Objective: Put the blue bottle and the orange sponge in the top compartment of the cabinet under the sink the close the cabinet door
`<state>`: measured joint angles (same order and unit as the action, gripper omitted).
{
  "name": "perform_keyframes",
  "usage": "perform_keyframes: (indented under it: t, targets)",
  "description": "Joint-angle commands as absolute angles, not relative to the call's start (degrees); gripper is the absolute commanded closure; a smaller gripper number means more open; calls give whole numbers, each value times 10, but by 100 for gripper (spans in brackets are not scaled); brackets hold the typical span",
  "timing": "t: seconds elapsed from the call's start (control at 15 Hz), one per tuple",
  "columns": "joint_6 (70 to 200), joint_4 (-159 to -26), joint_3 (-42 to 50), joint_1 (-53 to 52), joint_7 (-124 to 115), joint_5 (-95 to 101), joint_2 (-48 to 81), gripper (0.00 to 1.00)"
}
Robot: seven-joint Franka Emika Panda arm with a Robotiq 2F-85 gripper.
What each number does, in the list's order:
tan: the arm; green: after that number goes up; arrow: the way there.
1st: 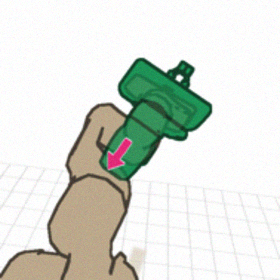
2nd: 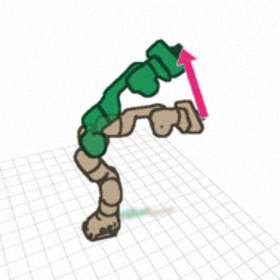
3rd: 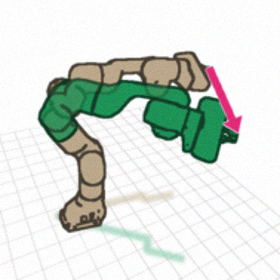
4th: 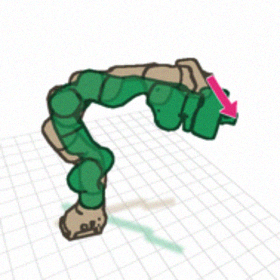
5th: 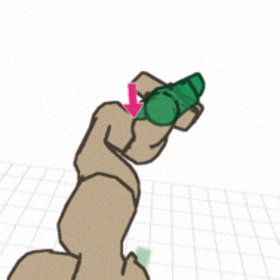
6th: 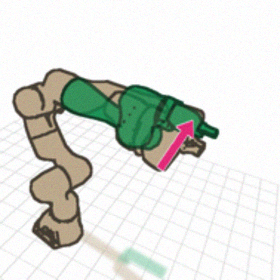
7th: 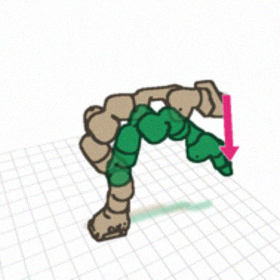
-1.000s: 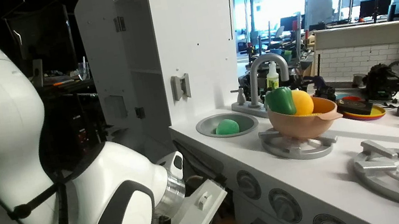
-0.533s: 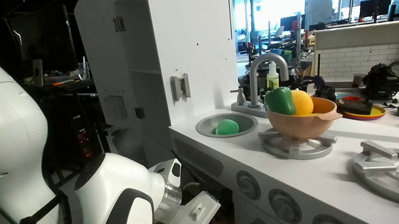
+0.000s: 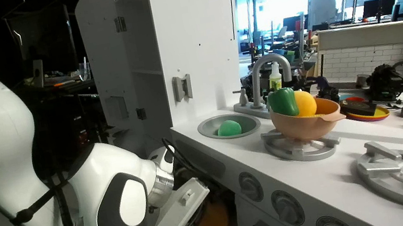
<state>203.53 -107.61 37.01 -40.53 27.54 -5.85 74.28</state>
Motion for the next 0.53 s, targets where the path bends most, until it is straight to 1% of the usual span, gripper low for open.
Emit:
perform_keyframes:
  t: [0.0,0.33,0.4,0.47]
  targets:
    - [2096,-1023,409,-437,231,-104,816,100]
    - [2078,-933,462,-467,178,-167,922,100]
    - [2108,-991,433,-453,270,-207,855,100]
    - [2119,-983,434,-447,275,-224,867,100]
